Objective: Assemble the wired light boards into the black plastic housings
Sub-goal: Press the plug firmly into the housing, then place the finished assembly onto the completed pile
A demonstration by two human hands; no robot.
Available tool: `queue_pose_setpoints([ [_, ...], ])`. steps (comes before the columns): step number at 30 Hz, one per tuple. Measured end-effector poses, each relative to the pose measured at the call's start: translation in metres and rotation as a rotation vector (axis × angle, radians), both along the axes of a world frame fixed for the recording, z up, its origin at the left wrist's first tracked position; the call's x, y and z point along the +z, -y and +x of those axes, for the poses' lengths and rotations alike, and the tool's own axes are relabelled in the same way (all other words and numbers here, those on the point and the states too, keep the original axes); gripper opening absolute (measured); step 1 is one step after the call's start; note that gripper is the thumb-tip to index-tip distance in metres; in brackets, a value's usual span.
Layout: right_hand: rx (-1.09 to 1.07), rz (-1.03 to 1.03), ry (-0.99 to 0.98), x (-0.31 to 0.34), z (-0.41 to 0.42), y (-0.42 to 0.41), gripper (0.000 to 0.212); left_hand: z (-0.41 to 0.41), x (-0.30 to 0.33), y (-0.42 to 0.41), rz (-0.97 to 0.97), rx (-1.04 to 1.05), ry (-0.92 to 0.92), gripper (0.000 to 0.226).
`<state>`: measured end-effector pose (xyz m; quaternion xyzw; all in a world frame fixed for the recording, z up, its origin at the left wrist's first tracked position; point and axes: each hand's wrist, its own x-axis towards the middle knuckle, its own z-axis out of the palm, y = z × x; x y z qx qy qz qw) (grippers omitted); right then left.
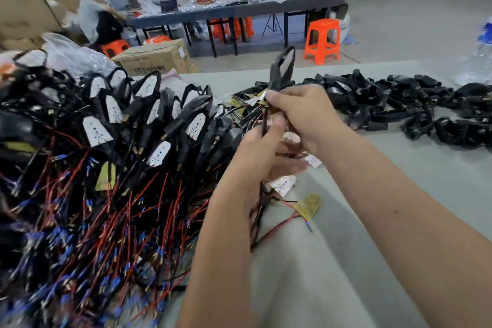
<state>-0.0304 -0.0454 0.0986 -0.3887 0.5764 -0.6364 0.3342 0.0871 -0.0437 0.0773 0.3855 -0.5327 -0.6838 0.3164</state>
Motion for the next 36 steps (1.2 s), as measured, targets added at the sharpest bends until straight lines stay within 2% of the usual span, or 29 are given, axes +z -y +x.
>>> queue_pose_setpoints([
  [2,0.050,0.014,-0.066,0.015,0.030,0.026,0.025,0.035,0.009,0.006,-0.059,0.103,0.014,0.029],
  [4,0.090,0.043,-0.244,0.025,0.059,0.051,0.034,0.072,0.018,0.016,-0.156,0.327,0.118,0.032],
  [6,0.049,0.056,-0.532,0.027,0.089,0.072,0.040,0.106,0.024,0.028,-0.392,0.551,0.496,0.031],
  [8,-0.068,0.062,-0.887,0.021,0.120,0.087,0.051,0.132,0.021,0.035,-0.504,0.749,0.865,0.022],
  [10,-0.111,0.071,-1.163,0.009,0.139,0.096,0.079,0.147,0.019,0.035,-0.463,0.867,0.948,0.013],
  [11,-0.109,0.059,-1.212,0.004,0.143,0.099,0.077,0.150,0.016,0.034,-0.445,0.898,0.938,0.011],
  [14,-0.022,0.070,-1.232,-0.007,0.141,0.105,0.055,0.151,0.011,0.030,-0.482,0.967,0.899,0.007],
  [15,0.013,0.081,-1.218,-0.009,0.140,0.106,0.054,0.147,0.013,0.029,-0.492,0.980,0.906,0.003],
  [17,0.090,0.057,-1.175,-0.012,0.132,0.103,0.058,0.134,0.016,0.027,-0.509,1.036,0.958,0.022],
  [20,0.098,-0.075,-0.994,-0.015,0.106,0.094,0.055,0.098,0.025,0.024,-0.721,1.095,0.869,0.025],
  [23,-0.081,-0.074,-0.932,-0.027,0.059,0.081,0.028,0.050,0.020,0.022,-0.847,0.951,0.591,0.018],
  [25,-0.178,0.093,-0.966,-0.041,0.023,0.075,0.030,0.022,0.009,0.024,-0.836,0.773,0.543,0.013],
  [28,-0.223,0.455,-1.016,-0.059,-0.017,0.070,0.032,-0.010,-0.013,0.035,-0.805,0.526,0.645,0.013],
  [30,-0.166,0.593,-0.953,-0.063,-0.031,0.071,0.037,-0.027,-0.024,0.044,-0.793,0.389,0.740,0.018],
  [33,-0.136,0.589,-0.765,-0.061,-0.037,0.074,0.040,-0.042,-0.033,0.051,-0.777,0.283,0.831,0.020],
  [36,-0.097,0.559,-0.731,-0.058,-0.035,0.073,0.040,-0.046,-0.038,0.054,-0.791,0.321,0.899,0.021],
])
